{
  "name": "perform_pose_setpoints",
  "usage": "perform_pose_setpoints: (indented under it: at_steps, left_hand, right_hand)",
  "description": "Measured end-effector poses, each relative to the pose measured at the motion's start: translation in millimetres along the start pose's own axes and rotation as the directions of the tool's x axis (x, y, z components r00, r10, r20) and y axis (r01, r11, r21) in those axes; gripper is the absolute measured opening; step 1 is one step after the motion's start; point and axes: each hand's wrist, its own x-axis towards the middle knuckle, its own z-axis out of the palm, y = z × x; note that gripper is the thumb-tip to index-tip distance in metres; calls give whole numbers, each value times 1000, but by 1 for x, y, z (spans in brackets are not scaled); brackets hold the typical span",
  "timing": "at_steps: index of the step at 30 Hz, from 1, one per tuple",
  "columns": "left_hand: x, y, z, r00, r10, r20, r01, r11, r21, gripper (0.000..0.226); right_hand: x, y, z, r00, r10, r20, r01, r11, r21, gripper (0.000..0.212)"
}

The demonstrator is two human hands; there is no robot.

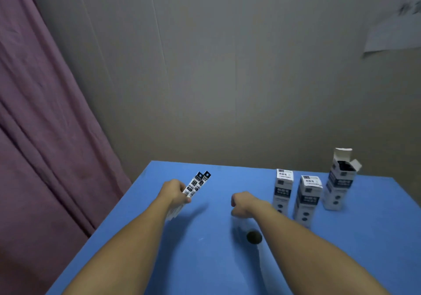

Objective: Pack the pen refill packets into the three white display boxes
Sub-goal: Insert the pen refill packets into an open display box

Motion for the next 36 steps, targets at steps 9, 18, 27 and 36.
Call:
perform_pose_setpoints:
  at_steps: [9, 18, 27, 36]
  left_hand:
    - [-66, 37, 40, 977, 195, 90, -192, 981, -41, 17]
    - [-144, 99, 90, 921, 343, 186, -334, 939, -76, 20]
    - [-194, 196, 120, 878, 457, 144, -443, 889, -118, 18]
    - [-235, 286, 184, 876, 469, 108, -435, 868, -241, 23]
  right_hand:
    - [-121, 64, 31, 969, 229, 93, -246, 931, 269, 29]
    - [-230, 123, 63, 906, 423, -22, -413, 893, 179, 33]
    - [-293, 185, 51, 869, 442, -224, -394, 890, 230, 40]
    - [-352, 285, 32, 852, 420, -313, -373, 906, 201, 43]
